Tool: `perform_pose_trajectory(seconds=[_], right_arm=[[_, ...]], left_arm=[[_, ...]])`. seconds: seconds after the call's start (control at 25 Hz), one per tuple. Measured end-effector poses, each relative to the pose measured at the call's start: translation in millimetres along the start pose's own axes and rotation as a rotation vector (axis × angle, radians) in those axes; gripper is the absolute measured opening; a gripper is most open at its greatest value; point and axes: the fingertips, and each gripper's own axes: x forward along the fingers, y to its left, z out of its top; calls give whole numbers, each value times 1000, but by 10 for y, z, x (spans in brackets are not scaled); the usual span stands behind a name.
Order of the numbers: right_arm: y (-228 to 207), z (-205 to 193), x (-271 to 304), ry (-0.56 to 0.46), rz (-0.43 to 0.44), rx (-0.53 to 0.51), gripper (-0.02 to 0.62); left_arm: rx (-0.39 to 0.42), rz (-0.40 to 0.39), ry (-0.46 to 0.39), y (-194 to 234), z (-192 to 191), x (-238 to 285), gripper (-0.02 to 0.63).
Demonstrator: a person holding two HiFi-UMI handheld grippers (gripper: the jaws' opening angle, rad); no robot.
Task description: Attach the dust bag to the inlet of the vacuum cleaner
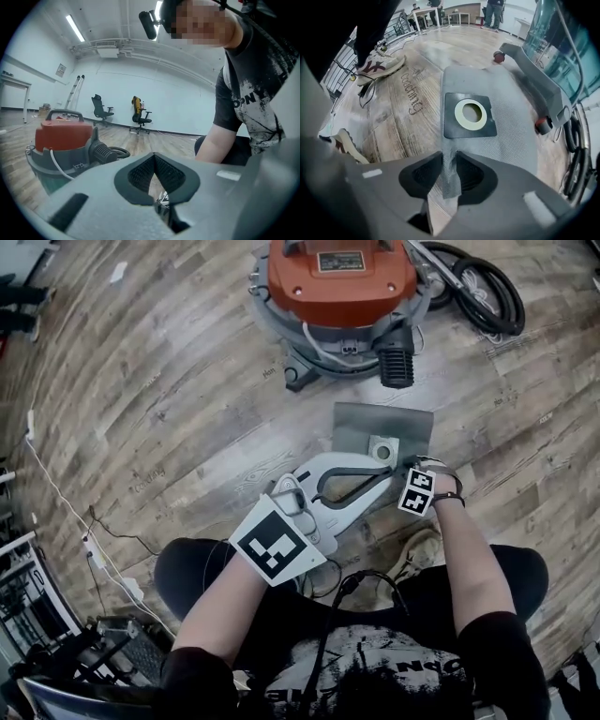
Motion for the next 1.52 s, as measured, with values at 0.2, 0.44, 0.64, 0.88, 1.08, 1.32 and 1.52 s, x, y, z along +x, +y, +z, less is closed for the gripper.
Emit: perform_pose_trajectory(seconds=[0.2, 0.44, 0.64, 0.88, 1.08, 1.32, 1.52], right_arm=[[-173, 3, -232, -25, 4, 4, 77], [-252, 81, -481, -94, 39, 55, 50], [-376, 58, -661, -107, 43, 76, 41], [-735, 124, -1117, -164, 88, 149, 37], [-888, 298, -1467, -239, 140, 184, 37], [-962, 352, -2033, -257, 77, 95, 37], [-1150, 468, -2791, -295, 38, 75, 34]], left_arm=[[38, -14, 7, 20, 15, 58, 0], [56, -33, 7, 80, -21, 61, 1], [43, -40, 31, 131, -180, 92, 2], [6, -53, 22, 189, -285, 144, 2], [-11, -60, 41, 218, -418, 101, 2], [-1, -6, 98, 396, -582, 43, 2], [48, 37, 189, 465, -639, 5, 57]])
